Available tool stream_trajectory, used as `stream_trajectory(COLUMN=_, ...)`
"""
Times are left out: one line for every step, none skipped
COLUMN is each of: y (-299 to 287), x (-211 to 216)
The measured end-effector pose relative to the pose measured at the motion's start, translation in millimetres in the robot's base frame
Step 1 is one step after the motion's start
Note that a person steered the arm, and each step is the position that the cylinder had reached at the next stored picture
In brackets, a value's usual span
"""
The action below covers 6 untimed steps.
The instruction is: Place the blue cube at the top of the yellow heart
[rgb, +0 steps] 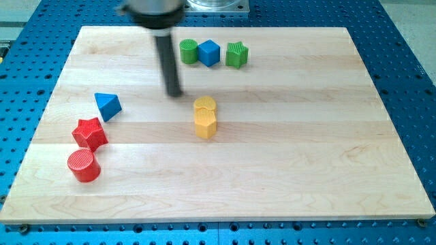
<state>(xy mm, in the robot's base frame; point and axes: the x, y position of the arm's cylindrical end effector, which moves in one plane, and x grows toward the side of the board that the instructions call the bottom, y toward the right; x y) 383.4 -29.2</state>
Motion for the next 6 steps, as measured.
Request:
stream_trajectory(y=64, x=-45)
stream_trajectory(y=121, x=-78)
stream_trajectory(y=100, x=-127)
stream_trajectory(y=34, x=-131)
stream_trajectory(y=-13, x=-81)
stream_trajectory(y=-5, x=-45)
